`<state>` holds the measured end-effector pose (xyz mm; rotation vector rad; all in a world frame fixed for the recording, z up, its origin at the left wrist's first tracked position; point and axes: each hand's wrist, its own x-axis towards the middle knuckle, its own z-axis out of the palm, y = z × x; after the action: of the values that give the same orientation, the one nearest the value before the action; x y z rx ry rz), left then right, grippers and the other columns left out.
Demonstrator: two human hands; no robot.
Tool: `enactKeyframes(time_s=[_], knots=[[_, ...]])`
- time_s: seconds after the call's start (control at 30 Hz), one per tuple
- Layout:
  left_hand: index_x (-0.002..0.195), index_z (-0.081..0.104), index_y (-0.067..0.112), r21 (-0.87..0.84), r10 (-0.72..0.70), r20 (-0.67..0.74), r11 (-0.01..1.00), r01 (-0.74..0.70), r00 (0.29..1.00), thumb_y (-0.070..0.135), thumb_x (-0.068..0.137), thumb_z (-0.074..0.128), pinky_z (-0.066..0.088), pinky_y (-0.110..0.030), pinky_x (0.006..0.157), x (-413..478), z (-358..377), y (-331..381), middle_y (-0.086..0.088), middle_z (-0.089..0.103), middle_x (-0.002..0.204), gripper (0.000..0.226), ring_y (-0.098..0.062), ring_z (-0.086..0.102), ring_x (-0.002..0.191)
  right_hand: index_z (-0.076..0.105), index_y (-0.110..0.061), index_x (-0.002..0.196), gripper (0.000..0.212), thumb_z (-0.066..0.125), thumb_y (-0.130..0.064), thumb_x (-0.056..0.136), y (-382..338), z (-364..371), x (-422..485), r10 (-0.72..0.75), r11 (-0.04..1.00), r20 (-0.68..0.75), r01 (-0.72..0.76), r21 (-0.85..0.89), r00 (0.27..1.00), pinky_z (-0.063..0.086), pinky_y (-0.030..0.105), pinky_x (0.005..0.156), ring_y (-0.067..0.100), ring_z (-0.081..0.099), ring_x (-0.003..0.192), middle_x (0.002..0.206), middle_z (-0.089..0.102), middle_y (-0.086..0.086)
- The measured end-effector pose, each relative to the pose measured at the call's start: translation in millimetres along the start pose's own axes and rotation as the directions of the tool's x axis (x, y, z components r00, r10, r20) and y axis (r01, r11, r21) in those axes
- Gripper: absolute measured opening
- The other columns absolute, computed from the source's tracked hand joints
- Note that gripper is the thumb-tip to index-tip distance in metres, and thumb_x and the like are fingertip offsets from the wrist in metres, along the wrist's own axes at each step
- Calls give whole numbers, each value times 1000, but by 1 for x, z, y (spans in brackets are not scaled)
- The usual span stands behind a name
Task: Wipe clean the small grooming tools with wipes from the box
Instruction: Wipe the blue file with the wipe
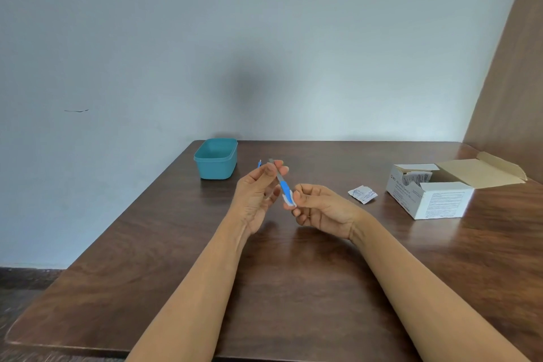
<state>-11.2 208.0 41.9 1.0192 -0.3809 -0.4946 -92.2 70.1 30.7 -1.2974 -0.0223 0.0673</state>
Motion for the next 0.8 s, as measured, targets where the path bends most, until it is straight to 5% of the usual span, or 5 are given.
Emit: enactKeyframes(time_s=[0.17,0.4,0.63,0.8], knots=[[89,67,18,-83,-26,21,996,28,999,20,87,60,41,-44,99,1,-1,1,4,74,80,9,-12,66,92,56,-18,73,38,89,-30,59,1,0,0,-14,999,40,12,41,999,46,16,62,8,52,62,78,67,4],[88,68,17,-60,7,-31,998,-9,999,18,88,60,43,-41,96,0,0,1,4,74,79,8,-12,66,90,51,-17,74,21,71,-11,73,0,3,2,-37,999,-93,38,3,995,44,18,59,9,56,60,80,68,7],[86,73,14,195,110,29,974,-113,994,26,73,70,52,-22,75,-5,5,-8,0,75,80,18,-11,68,81,54,-19,73,25,77,-14,65,3,5,7,-232,970,-257,204,-130,938,41,21,60,15,61,70,82,70,12],[81,74,16,233,164,-62,962,-146,984,21,75,74,50,-38,94,-2,2,-6,-1,75,80,8,-13,68,85,52,-12,75,24,74,-3,77,3,8,7,-358,904,-240,271,-331,902,42,15,55,11,62,57,61,66,2]])
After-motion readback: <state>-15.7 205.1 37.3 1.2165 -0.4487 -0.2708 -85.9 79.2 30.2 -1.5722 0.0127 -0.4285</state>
